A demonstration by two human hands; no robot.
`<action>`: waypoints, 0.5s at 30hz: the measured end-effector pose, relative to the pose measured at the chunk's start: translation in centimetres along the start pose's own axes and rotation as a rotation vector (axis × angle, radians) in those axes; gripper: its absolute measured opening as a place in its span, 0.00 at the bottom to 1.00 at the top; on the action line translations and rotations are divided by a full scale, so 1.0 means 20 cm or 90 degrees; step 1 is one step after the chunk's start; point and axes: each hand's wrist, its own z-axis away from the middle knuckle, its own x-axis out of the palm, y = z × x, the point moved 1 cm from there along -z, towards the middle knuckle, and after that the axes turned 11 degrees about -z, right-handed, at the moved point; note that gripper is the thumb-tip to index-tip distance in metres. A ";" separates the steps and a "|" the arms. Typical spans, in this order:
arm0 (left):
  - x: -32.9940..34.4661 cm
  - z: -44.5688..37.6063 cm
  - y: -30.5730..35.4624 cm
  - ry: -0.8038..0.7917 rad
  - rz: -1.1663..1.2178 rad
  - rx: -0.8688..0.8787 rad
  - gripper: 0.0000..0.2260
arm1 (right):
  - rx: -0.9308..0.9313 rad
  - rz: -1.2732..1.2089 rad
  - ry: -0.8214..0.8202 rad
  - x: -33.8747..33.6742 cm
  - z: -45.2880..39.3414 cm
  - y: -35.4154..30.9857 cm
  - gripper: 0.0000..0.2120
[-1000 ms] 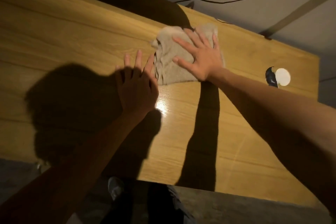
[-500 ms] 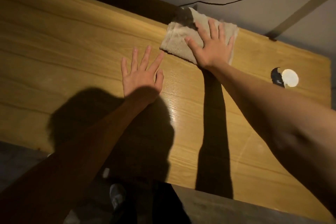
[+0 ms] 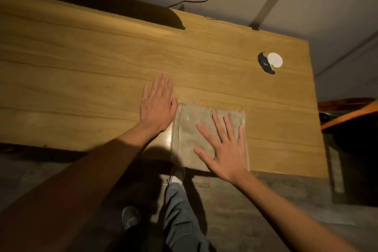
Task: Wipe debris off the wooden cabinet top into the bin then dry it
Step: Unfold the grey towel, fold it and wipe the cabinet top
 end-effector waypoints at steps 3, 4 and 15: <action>0.02 0.09 0.07 -0.007 -0.012 0.048 0.29 | -0.050 0.014 -0.025 -0.02 0.11 0.06 0.32; 0.02 0.10 0.07 -0.005 -0.015 0.052 0.29 | -0.048 0.013 -0.035 -0.04 0.11 0.07 0.32; -0.02 -0.10 0.14 -0.016 0.049 0.036 0.29 | 0.049 0.001 -0.032 -0.14 -0.32 0.21 0.32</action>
